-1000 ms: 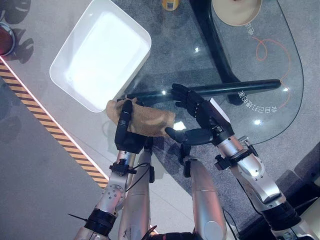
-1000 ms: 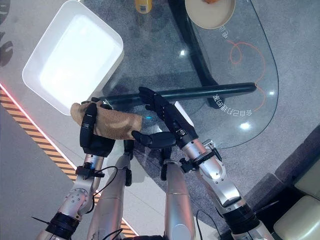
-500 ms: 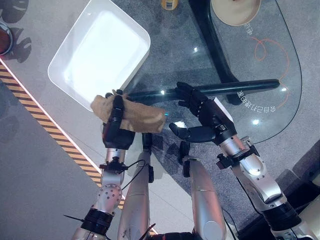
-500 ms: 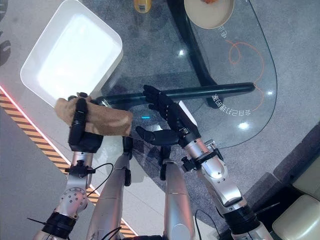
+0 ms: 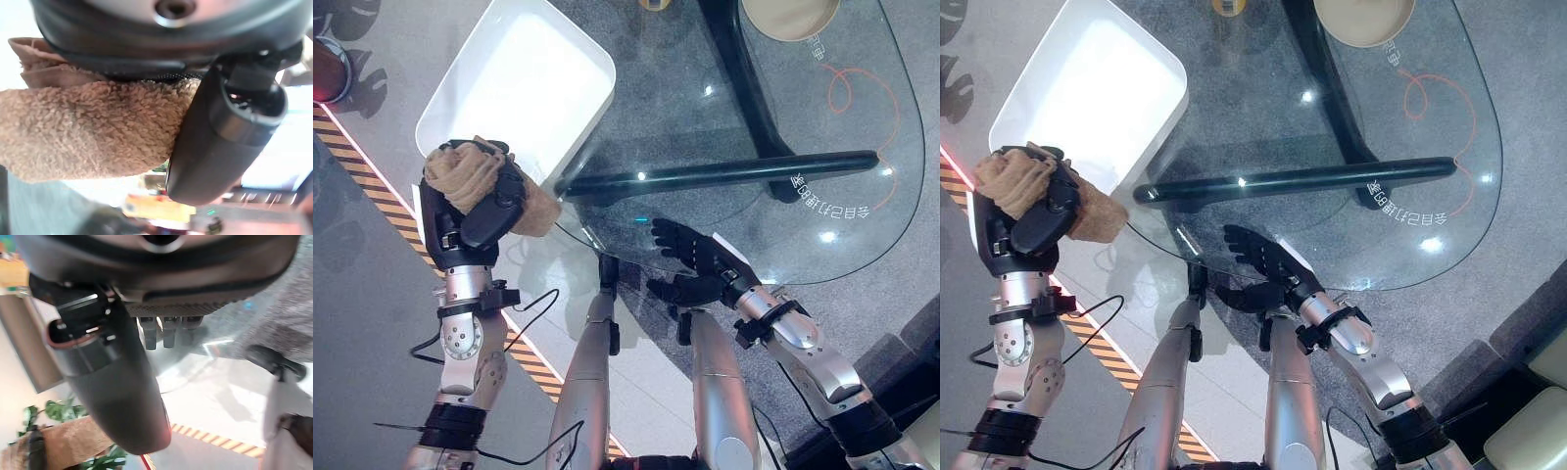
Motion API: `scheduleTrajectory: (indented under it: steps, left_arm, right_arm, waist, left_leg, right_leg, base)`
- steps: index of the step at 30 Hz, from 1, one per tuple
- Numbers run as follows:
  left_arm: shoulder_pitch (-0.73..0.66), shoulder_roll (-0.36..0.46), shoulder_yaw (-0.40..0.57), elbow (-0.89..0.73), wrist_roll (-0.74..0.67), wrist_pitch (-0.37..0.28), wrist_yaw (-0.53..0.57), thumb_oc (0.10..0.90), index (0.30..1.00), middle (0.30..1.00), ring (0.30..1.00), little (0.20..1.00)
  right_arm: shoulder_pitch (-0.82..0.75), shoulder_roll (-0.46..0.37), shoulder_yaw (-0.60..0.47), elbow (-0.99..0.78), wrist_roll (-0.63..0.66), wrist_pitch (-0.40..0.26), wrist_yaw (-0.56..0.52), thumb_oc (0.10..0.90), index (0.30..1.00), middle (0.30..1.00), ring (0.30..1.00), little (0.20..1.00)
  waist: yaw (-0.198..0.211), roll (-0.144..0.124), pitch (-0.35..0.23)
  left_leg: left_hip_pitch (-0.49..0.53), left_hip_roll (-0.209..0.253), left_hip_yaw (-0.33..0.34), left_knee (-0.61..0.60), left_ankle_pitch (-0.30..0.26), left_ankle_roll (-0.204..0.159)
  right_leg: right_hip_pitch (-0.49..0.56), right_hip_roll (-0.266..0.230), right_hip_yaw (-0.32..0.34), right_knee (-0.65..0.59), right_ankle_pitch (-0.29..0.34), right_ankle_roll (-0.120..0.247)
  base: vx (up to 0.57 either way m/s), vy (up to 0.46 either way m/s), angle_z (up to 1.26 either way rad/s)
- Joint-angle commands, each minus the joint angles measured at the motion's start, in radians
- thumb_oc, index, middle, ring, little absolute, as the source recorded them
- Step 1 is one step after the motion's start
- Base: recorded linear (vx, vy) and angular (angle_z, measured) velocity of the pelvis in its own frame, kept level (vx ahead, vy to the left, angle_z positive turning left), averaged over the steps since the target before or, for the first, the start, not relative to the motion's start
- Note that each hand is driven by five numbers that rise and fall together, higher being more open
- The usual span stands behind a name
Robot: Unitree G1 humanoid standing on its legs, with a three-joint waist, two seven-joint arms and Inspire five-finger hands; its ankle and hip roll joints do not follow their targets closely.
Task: Wipe the table with a cloth and put it in the basket.
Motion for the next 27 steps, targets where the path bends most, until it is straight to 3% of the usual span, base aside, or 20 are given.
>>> scheduleTrajectory:
  steps: [1, 3, 6, 11, 23, 27]
  left_arm:
    - [-0.098, 0.065, 0.105, -0.128, 0.203, -0.03, 0.225, 0.1, 0.3, 0.3, 0.3, 0.2]
    - [-0.129, 0.12, 0.111, -0.087, 0.362, 0.078, 0.363, 0.1, 0.3, 0.3, 0.3, 0.2]
    - [-0.182, 0.193, 0.102, -0.014, 0.47, 0.212, 0.467, 0.1, 0.3, 0.3, 0.3, 0.2]
    - [-0.259, 0.297, 0.055, 0.076, 0.576, 0.378, 0.564, 0.1, 0.3, 0.3, 0.3, 0.2]
    - [-0.398, 0.348, -0.011, 0.114, 0.59, 0.522, 0.651, 0.1, 0.3, 0.3, 0.3, 0.2]
    - [-0.456, 0.375, -0.052, 0.171, 0.567, 0.545, 0.652, 0.1, 0.3, 0.3, 0.3, 0.2]
  right_arm:
    - [-0.037, -0.052, 0.043, -0.028, 0.024, -0.014, 0.065, 0.8, 0.9, 0.9, 0.9, 0.9]
    - [-0.057, -0.069, 0.06, -0.014, 0.026, 0.013, 0.079, 0.8, 0.9, 0.9, 0.9, 0.9]
    - [-0.095, -0.098, 0.089, -0.002, 0.036, 0.054, 0.087, 0.8, 0.9, 0.9, 0.9, 0.9]
    - [-0.14, -0.151, 0.136, 0.006, 0.058, 0.121, 0.104, 0.8, 0.9, 0.9, 0.9, 0.9]
    - [-0.2, -0.17, 0.234, 0.087, 0.026, 0.254, 0.177, 0.8, 0.9, 0.9, 0.9, 0.9]
    - [-0.215, -0.173, 0.255, 0.108, 0.04, 0.266, 0.192, 0.8, 0.9, 0.9, 0.9, 0.9]
  waist:
    - [-0.007, 0.036, -0.027]
    - [-0.009, 0.037, -0.027]
    - [-0.013, 0.04, -0.027]
    - [-0.022, 0.043, -0.027]
    - [-0.031, 0.042, -0.027]
    - [-0.041, 0.037, -0.027]
  left_leg:
    - [-0.037, -0.078, 0.027, 0.19, -0.118, 0.072]
    - [-0.051, -0.077, 0.03, 0.198, -0.118, 0.07]
    - [-0.079, -0.073, 0.035, 0.209, -0.118, 0.067]
    - [-0.117, -0.07, 0.05, 0.218, -0.119, 0.064]
    - [-0.162, -0.079, 0.066, 0.222, -0.124, 0.063]
    - [-0.177, -0.079, 0.074, 0.233, -0.126, 0.059]
  right_leg:
    - [0.047, 0.075, 0.036, -0.271, 0.169, -0.012]
    - [0.033, 0.073, 0.039, -0.265, 0.167, -0.014]
    - [0.002, 0.071, 0.041, -0.257, 0.167, -0.015]
    - [-0.046, 0.068, 0.048, -0.253, 0.174, -0.012]
    - [-0.107, 0.063, 0.057, -0.275, 0.209, 0.006]
    - [-0.12, 0.062, 0.064, -0.283, 0.223, 0.012]
  base:
    - [0.02, 0.089, 0.0]
    - [0.03, 0.1, 0.0]
    - [0.02, 0.103, 0.0]
    - [0.03, 0.097, 0.0]
    - [0.02, 0.062, 0.0]
    - [0.0, 0.067, -0.01]
